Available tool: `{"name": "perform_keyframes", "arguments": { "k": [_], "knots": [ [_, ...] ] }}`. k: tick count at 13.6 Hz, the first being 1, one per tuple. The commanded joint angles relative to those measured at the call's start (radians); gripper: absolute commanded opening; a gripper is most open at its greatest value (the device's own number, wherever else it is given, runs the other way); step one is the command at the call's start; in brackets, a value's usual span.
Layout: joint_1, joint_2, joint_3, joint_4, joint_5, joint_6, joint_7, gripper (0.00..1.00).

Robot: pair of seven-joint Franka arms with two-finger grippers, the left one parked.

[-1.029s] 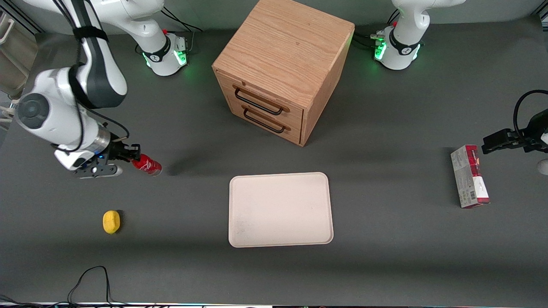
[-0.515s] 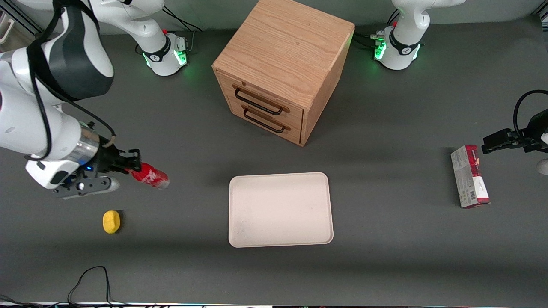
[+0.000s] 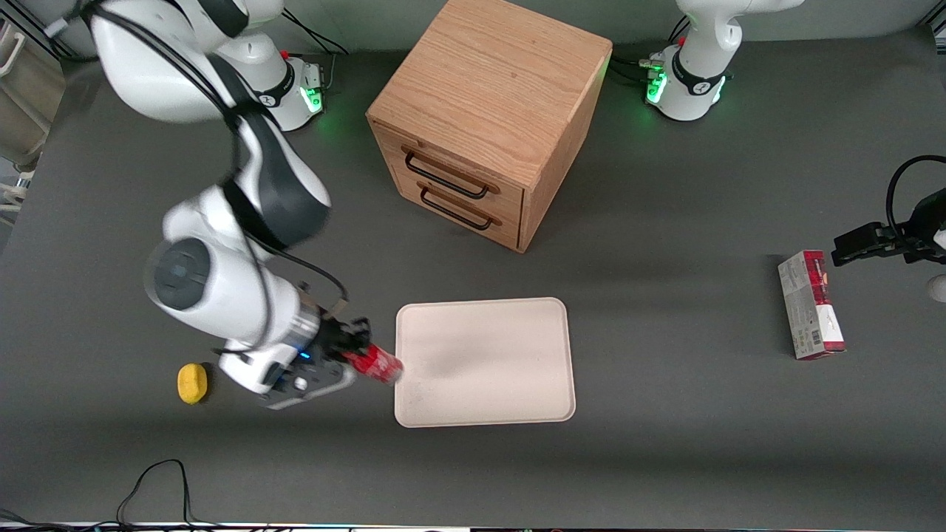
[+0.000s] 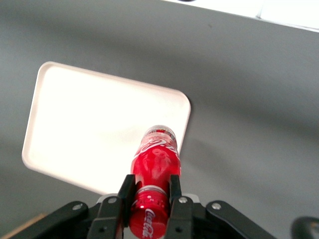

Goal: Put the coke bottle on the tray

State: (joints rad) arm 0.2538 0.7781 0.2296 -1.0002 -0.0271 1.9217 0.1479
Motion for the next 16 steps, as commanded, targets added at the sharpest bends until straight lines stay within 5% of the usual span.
{"name": "perform_keyframes", "arguments": {
  "k": [1,6,11,12,13,14,16],
  "knots": [
    [0.030,0.099,0.020,0.084,-0.072,0.080,0.024,0.00],
    [0.071,0.151,0.020,0.069,-0.120,0.152,0.024,0.00],
    [0.071,0.156,0.020,0.017,-0.232,0.152,0.031,0.12],
    [0.070,0.156,0.020,0.015,-0.232,0.152,0.047,0.19],
    [0.070,0.156,0.020,0.017,-0.231,0.152,0.050,0.68],
    [0.070,0.155,0.020,0.017,-0.231,0.154,0.051,1.00],
    [0.068,0.145,0.020,0.017,-0.228,0.154,0.096,1.00]
  ]
}}
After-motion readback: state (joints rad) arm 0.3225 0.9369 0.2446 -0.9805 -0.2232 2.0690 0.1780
